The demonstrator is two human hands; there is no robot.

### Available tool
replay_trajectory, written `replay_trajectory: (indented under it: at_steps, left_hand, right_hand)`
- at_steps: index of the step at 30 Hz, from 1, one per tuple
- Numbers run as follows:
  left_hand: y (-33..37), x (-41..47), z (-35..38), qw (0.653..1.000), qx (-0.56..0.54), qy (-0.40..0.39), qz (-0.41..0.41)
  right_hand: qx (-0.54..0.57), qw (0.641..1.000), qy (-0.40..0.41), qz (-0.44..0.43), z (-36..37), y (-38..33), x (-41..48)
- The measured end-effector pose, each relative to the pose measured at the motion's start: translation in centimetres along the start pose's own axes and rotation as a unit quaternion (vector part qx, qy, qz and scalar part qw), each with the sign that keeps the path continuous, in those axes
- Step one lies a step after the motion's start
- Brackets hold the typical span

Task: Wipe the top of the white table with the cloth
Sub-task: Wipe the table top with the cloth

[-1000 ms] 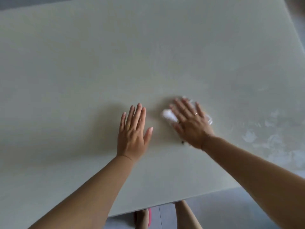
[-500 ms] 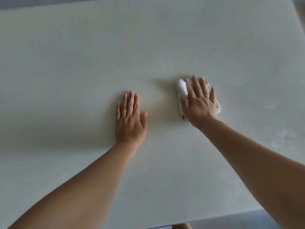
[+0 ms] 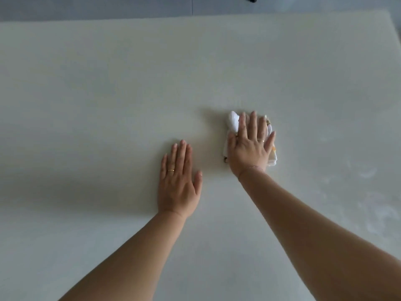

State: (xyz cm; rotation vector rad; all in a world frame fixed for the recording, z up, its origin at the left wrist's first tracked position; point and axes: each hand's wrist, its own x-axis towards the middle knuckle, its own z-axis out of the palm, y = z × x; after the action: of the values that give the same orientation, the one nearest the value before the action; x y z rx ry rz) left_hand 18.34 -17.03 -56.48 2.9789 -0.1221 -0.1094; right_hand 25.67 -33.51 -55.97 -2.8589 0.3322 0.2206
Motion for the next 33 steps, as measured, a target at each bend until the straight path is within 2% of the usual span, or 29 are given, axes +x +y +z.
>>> replay_trajectory:
  at_steps: [1, 3, 5, 6, 7, 8, 10, 11, 12, 13, 15, 17, 18, 19, 20, 22, 23, 24, 25, 26, 28, 30, 31, 32, 33]
  left_hand:
    - [0.1, 0.0, -0.1, 1.0, 0.006, -0.005, -0.001]
    - [0.1, 0.0, -0.2, 1.0, 0.01, -0.01, 0.0]
    - [0.0, 0.1, -0.2, 1.0, -0.004, -0.009, 0.004]
    - [0.0, 0.1, -0.2, 1.0, -0.013, -0.007, 0.003]
    - [0.0, 0.1, -0.3, 1.0, -0.021, -0.005, 0.002]
    - [0.0, 0.0, -0.3, 1.0, -0.029, -0.003, 0.001]
    - [0.0, 0.1, -0.5, 0.999, -0.047, 0.0, -0.001]
    - [0.0, 0.3, -0.6, 0.998, -0.055, 0.004, -0.002]
    - [-0.1, 0.7, -0.8, 0.998, -0.058, 0.011, -0.002]
    - [-0.1, 1.3, -1.1, 0.998, -0.056, 0.02, -0.002]
    - [-0.1, 3.5, -1.6, 0.998, -0.047, 0.045, -0.007]
    - [-0.3, 6.6, -2.0, 0.997, -0.038, 0.064, -0.015]
    - [-0.5, 8.2, -2.1, 0.997, -0.036, 0.066, -0.02]
    - [-0.8, 9.6, -2.2, 0.997, -0.035, 0.062, -0.026]
    - [-1.0, 10.8, -2.1, 0.998, -0.033, 0.053, -0.032]
    - [-1.4, 12.2, -1.4, 0.998, -0.026, 0.033, -0.042]
    - [-1.5, 12.5, -1.0, 0.998, -0.023, 0.028, -0.047]
    - [-1.5, 12.6, -0.7, 0.998, -0.018, 0.026, -0.052]
    - [-1.4, 12.6, -0.5, 0.998, -0.012, 0.027, -0.055]
    - [-1.3, 12.5, -0.5, 0.998, -0.01, 0.03, -0.057]
    - [-1.2, 12.5, -0.6, 0.998, -0.014, 0.03, -0.057]
    - [-1.2, 12.6, -0.8, 0.998, -0.013, 0.026, -0.056]
    - [-1.3, 12.6, -0.9, 0.998, -0.013, 0.025, -0.056]
    - [-1.3, 12.6, -0.9, 0.998, -0.012, 0.024, -0.056]
    - [-1.2, 12.6, -0.9, 0.998, -0.012, 0.022, -0.058]
  right_hand:
    - [0.002, 1.0, -0.006, -0.014, 0.7, -1.8, -1.1]
    - [-0.027, 0.988, -0.042, -0.148, 1.3, -3.7, -2.7]
    - [-0.071, 0.949, -0.063, -0.3, 0.3, -2.5, -1.4]
    - [-0.084, 0.937, -0.062, -0.335, -0.4, -1.3, 0.2]
    - [-0.088, 0.939, -0.057, -0.327, -0.9, -0.1, 2.0]
    - [-0.079, 0.957, -0.049, -0.275, -1.5, 0.9, 3.7]
    - [-0.029, 0.996, -0.03, -0.081, -2.0, 1.5, 6.2]
    - [-0.011, 1.0, -0.017, -0.001, -1.7, 0.4, 6.4]
    - [-0.003, 0.999, -0.005, 0.04, -1.2, -1.2, 5.9]
    - [-0.003, 1.0, -0.004, 0.028, -0.5, -2.8, 5.1]
    - [-0.023, 0.991, -0.032, -0.13, 0.6, -4.6, 3.2]
    - [-0.074, 0.946, -0.059, -0.309, -0.2, -3.4, 3.7]
    - [-0.09, 0.933, -0.056, -0.345, -0.9, -2.1, 5.2]
    - [-0.095, 0.937, -0.049, -0.331, -1.4, -0.9, 7.0]
    - [-0.088, 0.957, -0.038, -0.275, -1.8, 0.2, 8.7]
    - [-0.034, 0.995, -0.026, -0.085, -2.4, 0.8, 11.1]
    - [-0.013, 1.0, -0.014, -0.008, -2.1, -0.1, 11.3]
    - [0.002, 0.999, 0.002, 0.033, -1.5, -1.7, 10.9]
    - [0.009, 0.999, 0.007, 0.03, -0.8, -3.3, 10.0]
    - [0.007, 1.0, 0.002, -0.018, -0.1, -4.8, 8.9]
    - [-0.034, 0.981, -0.035, -0.187, 0.5, -5.7, 7.2]
    - [-0.083, 0.942, -0.051, -0.321, -0.7, -3.9, 9.1]
    - [-0.096, 0.934, -0.047, -0.34, -1.3, -2.6, 10.8]
    - [-0.098, 0.941, -0.037, -0.322, -1.8, -1.5, 12.7]
    - [-0.084, 0.959, -0.032, -0.267, -2.4, -0.5, 14.5]
